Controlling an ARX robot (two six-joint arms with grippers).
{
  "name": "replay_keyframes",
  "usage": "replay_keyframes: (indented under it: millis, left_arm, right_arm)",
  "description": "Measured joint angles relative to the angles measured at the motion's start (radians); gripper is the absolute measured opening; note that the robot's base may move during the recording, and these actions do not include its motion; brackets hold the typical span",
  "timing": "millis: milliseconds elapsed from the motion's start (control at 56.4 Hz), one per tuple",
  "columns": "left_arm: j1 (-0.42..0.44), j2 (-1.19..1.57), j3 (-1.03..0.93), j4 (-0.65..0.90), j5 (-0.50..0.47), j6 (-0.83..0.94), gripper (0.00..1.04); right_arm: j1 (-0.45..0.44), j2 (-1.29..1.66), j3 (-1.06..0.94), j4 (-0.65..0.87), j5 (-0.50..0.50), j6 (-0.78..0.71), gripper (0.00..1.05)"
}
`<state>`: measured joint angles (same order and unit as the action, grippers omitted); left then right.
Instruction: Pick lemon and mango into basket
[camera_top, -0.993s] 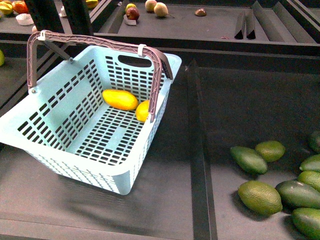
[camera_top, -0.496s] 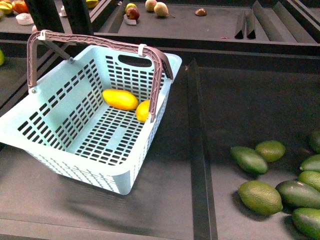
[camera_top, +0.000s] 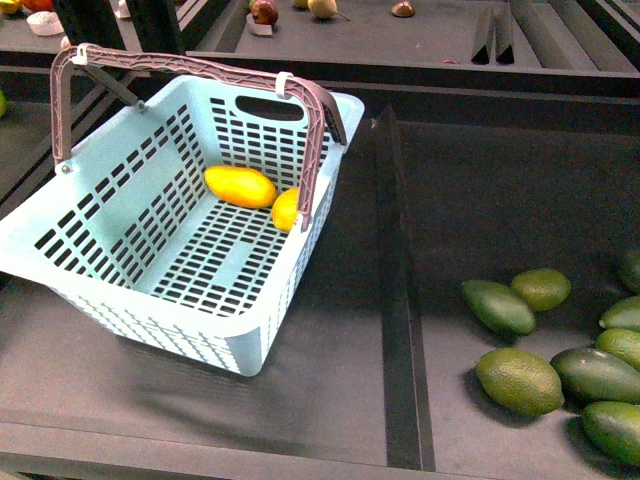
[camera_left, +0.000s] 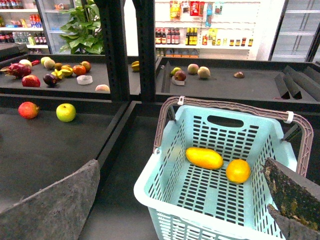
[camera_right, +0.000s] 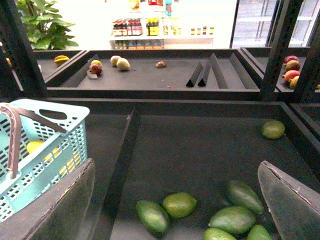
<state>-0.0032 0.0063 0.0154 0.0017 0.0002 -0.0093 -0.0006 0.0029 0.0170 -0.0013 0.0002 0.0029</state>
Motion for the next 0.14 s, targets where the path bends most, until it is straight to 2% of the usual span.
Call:
replay_keyframes:
  millis: [142]
  left_arm:
    - [0.000,0.000,0.000,0.000,0.000,0.000,0.98]
  right_arm:
    - [0.000,0.000,0.000,0.000,0.000,0.000,0.96]
